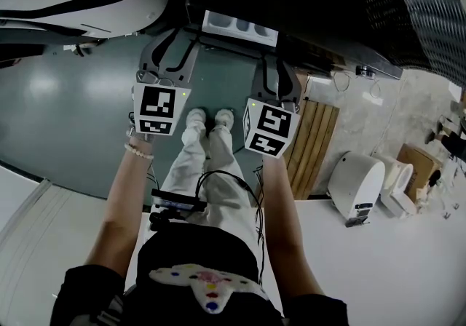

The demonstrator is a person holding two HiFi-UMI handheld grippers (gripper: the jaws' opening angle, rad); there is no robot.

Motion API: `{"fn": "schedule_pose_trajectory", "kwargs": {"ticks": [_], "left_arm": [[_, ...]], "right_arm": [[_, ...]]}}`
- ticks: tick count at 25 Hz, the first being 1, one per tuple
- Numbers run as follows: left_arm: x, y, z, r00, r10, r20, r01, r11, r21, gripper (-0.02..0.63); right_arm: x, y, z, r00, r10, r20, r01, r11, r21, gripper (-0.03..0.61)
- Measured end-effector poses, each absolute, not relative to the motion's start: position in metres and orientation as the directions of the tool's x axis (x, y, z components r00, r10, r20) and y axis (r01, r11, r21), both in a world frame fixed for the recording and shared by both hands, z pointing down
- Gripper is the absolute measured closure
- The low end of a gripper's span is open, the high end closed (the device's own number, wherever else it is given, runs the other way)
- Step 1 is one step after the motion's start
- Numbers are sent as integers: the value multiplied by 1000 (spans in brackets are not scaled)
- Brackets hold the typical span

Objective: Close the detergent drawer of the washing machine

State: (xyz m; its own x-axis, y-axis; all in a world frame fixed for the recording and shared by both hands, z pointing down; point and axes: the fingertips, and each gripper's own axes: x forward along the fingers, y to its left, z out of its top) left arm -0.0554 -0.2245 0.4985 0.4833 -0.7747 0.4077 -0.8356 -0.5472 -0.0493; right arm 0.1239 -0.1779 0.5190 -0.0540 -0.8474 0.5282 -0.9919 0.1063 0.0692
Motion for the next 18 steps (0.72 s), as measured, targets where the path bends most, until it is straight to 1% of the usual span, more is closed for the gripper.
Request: {"fn": "schedule_pose_trajectory", "kwargs": {"ticks": [18], "left_arm": [[-51, -258, 498, 484, -780, 398, -838, -543, -46, 448]], "right_arm": [[129, -211, 518, 4, -846, 533, -996, 42, 74, 449]]}}
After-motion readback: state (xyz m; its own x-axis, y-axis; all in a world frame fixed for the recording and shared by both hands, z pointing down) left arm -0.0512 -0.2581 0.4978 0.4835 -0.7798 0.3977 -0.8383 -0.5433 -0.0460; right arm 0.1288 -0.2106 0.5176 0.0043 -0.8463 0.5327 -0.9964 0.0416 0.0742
